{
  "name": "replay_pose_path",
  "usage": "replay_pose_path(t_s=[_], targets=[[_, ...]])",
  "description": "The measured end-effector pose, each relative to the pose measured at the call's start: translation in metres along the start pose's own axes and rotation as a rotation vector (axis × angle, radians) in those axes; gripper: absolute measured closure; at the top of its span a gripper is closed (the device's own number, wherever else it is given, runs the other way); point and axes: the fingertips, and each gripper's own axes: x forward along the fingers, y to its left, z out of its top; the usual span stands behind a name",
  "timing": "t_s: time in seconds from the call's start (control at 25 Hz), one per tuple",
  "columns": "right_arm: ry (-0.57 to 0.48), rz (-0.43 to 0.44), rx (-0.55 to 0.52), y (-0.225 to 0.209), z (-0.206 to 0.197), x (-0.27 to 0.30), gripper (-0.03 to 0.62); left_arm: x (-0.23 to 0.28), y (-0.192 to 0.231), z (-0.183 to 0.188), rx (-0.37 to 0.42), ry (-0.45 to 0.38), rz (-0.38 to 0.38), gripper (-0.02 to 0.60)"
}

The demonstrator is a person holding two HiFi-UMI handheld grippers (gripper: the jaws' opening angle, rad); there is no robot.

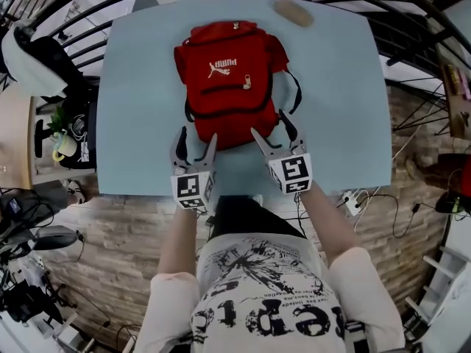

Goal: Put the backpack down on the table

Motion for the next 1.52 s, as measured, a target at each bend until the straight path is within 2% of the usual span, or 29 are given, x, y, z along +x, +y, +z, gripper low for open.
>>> replay_pose_path(t_s=[0.12, 0.24, 0.36, 0.48, 0.56, 0.84, 1.08, 1.24, 1.52], targets=[[-0.026, -0.012, -0.018, 0.005, 0.014, -0.016, 0.299, -0.014, -0.007, 0.011, -0.014, -0.014, -0.006, 0.270], [-0.051, 0.000, -0.022, 0.012, 0.033, -0.035, 0.390, -0.028, -0.022, 0.030, 0.011, -0.034, -0.014, 0.287], [-0.057, 0.020, -0.019, 0.018, 0.047, -0.054, 0.490, -0.045, -0.038, 0.050, 0.045, -0.049, -0.007, 0.454], [-0.070, 0.008, -0.014, 0.018, 0.061, -0.072, 0.570, -0.061, -0.052, 0.073, 0.057, -0.086, -0.016, 0.522], [-0.089, -0.002, -0.005, 0.015, 0.071, -0.084, 0.600, -0.070, -0.059, 0.086, 0.061, -0.099, -0.013, 0.538], [-0.206, -0.010, -0.035, 0.014, 0.113, -0.122, 0.600, -0.110, -0.082, 0.138, 0.083, -0.159, -0.047, 0.554], [-0.278, 0.033, -0.044, 0.028, 0.145, -0.147, 0.602, -0.136, -0.096, 0.176, 0.087, -0.228, -0.080, 0.554], [-0.317, 0.043, -0.064, 0.033, 0.157, -0.166, 0.602, -0.143, -0.106, 0.177, 0.099, -0.245, -0.092, 0.555], [-0.328, 0.058, -0.093, 0.042, 0.161, -0.174, 0.603, -0.149, -0.109, 0.185, 0.107, -0.265, -0.096, 0.556]])
